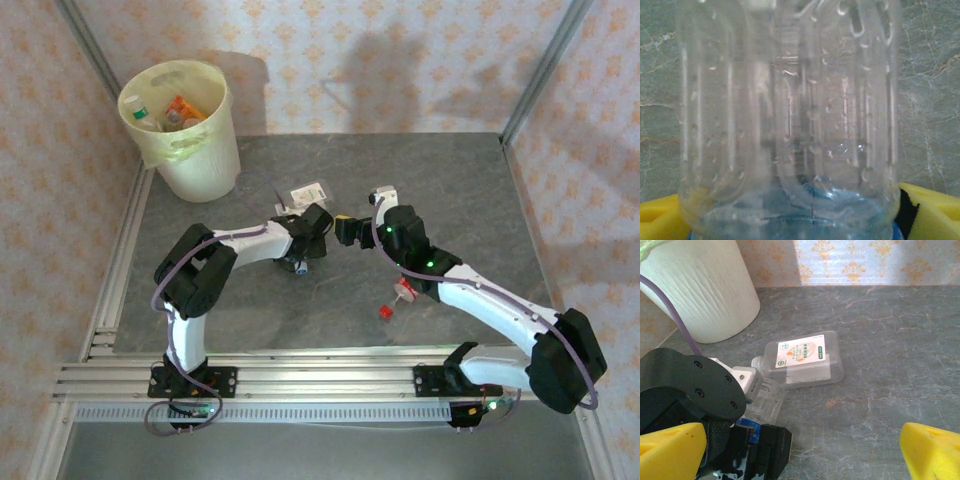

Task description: Put the plastic bottles in the bin

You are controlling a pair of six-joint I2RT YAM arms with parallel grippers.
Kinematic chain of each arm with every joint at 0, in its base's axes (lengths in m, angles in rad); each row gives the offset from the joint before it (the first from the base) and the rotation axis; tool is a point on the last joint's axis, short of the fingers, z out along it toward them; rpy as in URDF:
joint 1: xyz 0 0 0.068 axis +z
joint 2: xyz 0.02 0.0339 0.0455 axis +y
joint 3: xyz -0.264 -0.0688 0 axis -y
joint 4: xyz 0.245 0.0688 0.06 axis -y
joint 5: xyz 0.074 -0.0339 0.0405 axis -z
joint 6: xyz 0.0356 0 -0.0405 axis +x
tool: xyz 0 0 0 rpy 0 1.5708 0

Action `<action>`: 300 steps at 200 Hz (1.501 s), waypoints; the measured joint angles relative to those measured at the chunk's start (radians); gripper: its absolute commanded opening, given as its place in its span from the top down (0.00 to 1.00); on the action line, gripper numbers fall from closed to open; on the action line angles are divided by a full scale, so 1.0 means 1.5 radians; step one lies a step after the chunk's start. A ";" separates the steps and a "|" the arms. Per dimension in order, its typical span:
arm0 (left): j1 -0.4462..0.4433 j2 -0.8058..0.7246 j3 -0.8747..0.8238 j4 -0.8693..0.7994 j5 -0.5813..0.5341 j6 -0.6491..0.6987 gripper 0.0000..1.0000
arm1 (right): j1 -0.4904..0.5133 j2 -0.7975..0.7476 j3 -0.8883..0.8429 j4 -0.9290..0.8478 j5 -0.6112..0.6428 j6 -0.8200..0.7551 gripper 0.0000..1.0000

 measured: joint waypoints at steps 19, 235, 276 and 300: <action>0.000 0.000 -0.002 0.001 -0.003 0.002 0.17 | 0.000 0.000 0.000 0.000 0.000 0.000 0.01; -0.025 -0.239 -0.011 -0.024 -0.042 0.048 0.60 | 0.000 0.013 0.000 0.000 -0.001 0.010 0.01; -0.025 -0.326 -0.032 -0.007 -0.078 0.054 0.60 | 0.000 0.014 0.000 0.008 0.003 0.024 0.01; -0.016 -0.352 -0.040 -0.006 -0.090 0.054 0.60 | 0.000 0.004 0.000 0.011 0.031 0.038 0.01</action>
